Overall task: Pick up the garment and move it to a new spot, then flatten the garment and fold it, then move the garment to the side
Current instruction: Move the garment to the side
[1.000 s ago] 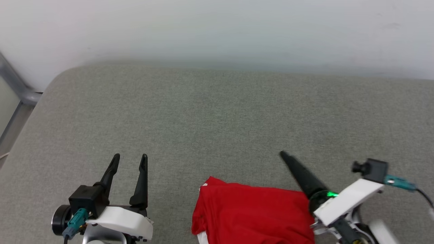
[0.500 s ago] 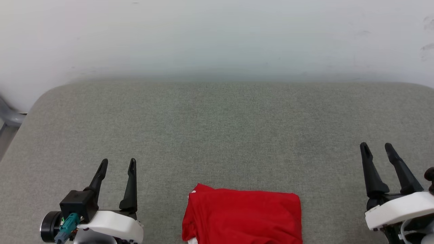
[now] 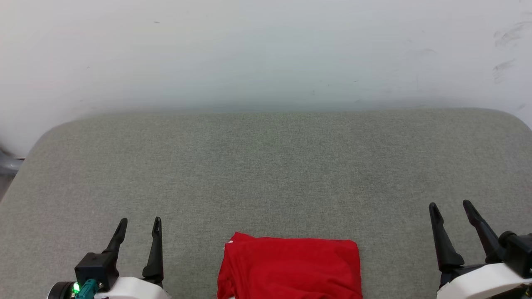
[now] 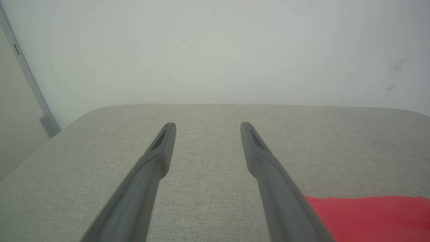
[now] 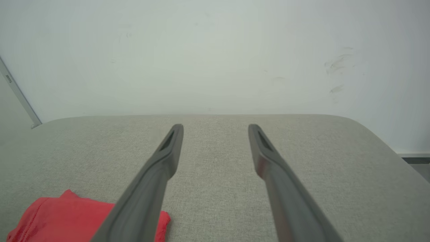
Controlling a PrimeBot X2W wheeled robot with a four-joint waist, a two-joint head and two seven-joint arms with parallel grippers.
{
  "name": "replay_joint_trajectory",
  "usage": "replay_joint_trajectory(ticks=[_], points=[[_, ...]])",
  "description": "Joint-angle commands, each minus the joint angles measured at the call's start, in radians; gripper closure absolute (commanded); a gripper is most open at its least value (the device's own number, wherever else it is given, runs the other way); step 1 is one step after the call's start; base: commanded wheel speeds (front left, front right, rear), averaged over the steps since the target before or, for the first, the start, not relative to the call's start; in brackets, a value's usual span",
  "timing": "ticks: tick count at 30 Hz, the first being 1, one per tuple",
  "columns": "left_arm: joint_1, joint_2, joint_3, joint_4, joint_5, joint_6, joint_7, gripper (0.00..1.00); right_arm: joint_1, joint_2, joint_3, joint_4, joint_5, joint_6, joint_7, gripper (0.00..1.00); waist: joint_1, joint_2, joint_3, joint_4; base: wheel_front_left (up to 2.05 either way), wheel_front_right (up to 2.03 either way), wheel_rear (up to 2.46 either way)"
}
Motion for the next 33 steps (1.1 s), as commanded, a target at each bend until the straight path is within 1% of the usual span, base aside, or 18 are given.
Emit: replay_joint_trajectory(ticks=[1,9,13,15,17,19,22,23,26,29,33], points=[[0.020,-0.006,0.008,0.007,0.003,-0.004,-0.007,0.00,0.020,0.000,0.006,-0.010,-0.011,-0.001,0.006,0.00,0.0001,-0.0001,-0.005,-0.003,0.00,0.00,0.00],[0.046,-0.020,0.029,0.014,0.013,-0.011,-0.007,0.00,0.034,-0.004,0.022,-0.035,-0.032,-0.001,0.012,0.00,0.0001,-0.0001,-0.009,-0.003,0.00,0.00,0.00],[0.036,-0.023,0.040,0.019,0.018,-0.016,-0.007,0.00,0.031,0.002,0.017,-0.039,-0.019,-0.001,0.023,0.00,0.0001,-0.0001,-0.005,-0.001,0.00,0.00,0.00],[0.030,-0.026,0.048,0.021,0.021,-0.020,-0.007,0.00,0.020,-0.005,0.007,-0.039,-0.009,-0.001,0.036,0.00,0.0001,-0.0001,-0.002,-0.001,0.00,0.00,0.00],[0.021,-0.030,0.053,0.022,0.023,-0.025,-0.007,0.00,0.019,-0.001,-0.015,-0.032,0.025,-0.001,0.061,0.00,0.0001,-0.0001,0.003,0.004,0.00,0.00,0.00],[0.013,-0.035,0.057,0.016,0.028,-0.028,-0.007,0.00,0.018,0.000,-0.040,-0.013,0.079,-0.001,0.107,0.00,0.0001,-0.0001,0.010,0.013,0.00,0.00,0.00],[0.001,-0.044,0.065,0.008,0.034,-0.034,-0.007,0.00,0.029,-0.025,-0.073,0.025,0.147,-0.001,0.203,0.00,0.0001,-0.0001,0.025,0.030,0.00,0.00,0.00],[-0.015,-0.055,0.066,0.002,0.044,-0.045,-0.006,0.00,0.035,-0.049,-0.068,0.062,0.218,-0.001,0.323,0.00,0.0001,-0.0001,0.048,0.052,0.00,0.00,0.00],[-0.037,-0.075,0.072,-0.002,0.055,-0.060,-0.006,0.00,0.031,-0.072,-0.039,0.091,0.268,-0.001,0.442,0.00,0.0001,-0.0001,0.081,0.075,0.00,0.00,0.00],[-0.056,-0.095,0.081,-0.005,0.066,-0.076,-0.005,0.00,0.013,-0.085,0.005,0.111,0.306,-0.001,0.528,0.00,0.0001,-0.0001,0.113,0.095,0.00,0.00,0.00],[-0.080,-0.121,0.093,-0.008,0.085,-0.099,-0.005,0.00,-0.019,-0.086,0.077,0.143,0.355,-0.001,0.573,0.00,0.0001,-0.0001,0.155,0.122,0.00,0.00,0.00]])
